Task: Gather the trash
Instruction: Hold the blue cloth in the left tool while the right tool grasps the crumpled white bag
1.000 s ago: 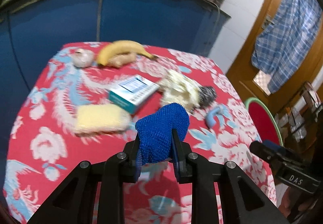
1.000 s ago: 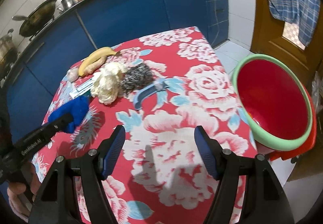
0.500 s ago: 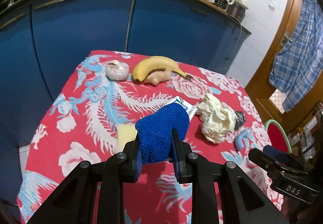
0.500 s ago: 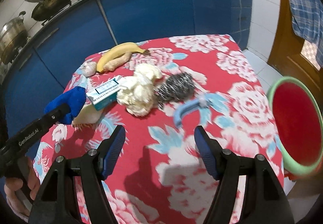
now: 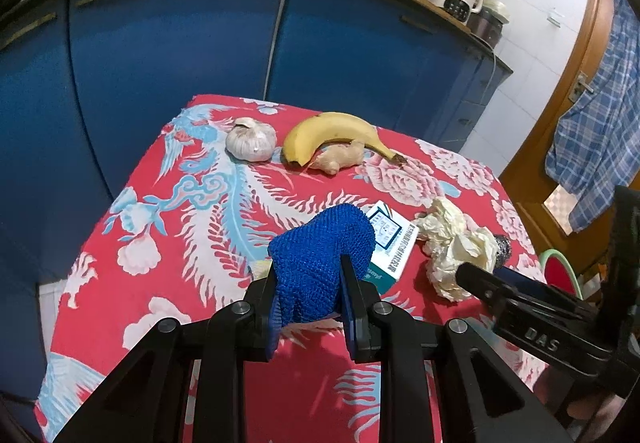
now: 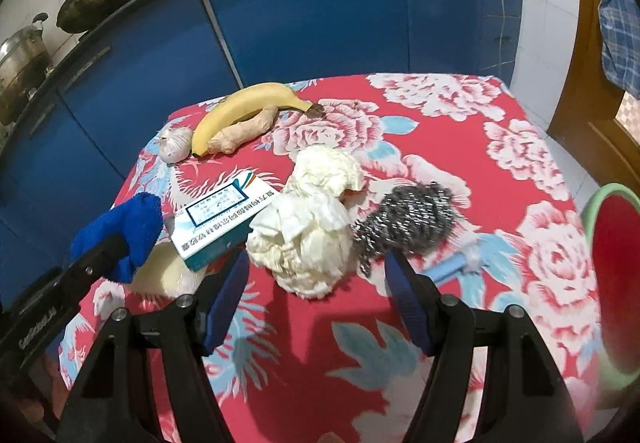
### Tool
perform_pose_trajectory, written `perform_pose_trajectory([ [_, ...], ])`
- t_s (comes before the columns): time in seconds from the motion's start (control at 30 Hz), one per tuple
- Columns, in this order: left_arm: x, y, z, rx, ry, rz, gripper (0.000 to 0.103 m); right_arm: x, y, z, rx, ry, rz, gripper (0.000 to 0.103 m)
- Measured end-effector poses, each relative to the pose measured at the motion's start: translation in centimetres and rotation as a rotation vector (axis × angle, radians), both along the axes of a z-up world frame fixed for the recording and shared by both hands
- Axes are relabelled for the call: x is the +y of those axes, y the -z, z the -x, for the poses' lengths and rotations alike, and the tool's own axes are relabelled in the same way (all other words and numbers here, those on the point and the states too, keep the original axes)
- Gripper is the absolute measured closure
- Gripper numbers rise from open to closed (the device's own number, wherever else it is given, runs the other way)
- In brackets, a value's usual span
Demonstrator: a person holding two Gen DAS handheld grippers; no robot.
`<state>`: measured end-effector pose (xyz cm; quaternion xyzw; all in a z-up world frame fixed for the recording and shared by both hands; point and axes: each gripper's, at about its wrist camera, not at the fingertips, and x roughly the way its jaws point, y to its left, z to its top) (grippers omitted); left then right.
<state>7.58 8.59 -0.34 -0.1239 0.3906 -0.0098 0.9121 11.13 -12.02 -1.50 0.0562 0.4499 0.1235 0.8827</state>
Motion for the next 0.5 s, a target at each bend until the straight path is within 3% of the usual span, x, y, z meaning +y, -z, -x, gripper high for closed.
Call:
perform_pose_trajectory([
  [0.03,0.0,0.1,0.0,0.002,0.0,0.0,0.078,0.2,0.3,-0.3,0.004,-0.003,-0.002,0.033],
  [0.1,0.0,0.1,-0.1,0.004,0.001,0.002,0.078,0.5,0.8,-0.7,0.015,-0.015,-0.003,0.049],
  [0.2,-0.1,0.2,-0.2,0.007,0.004,0.003,0.078,1.2,1.0,-0.6,0.001,-0.039,0.018,0.058],
  [0.5,-0.5,0.0,0.0,0.002,0.017,0.002,0.078,1.4,0.6,0.1,-0.022,-0.063,0.02,0.065],
])
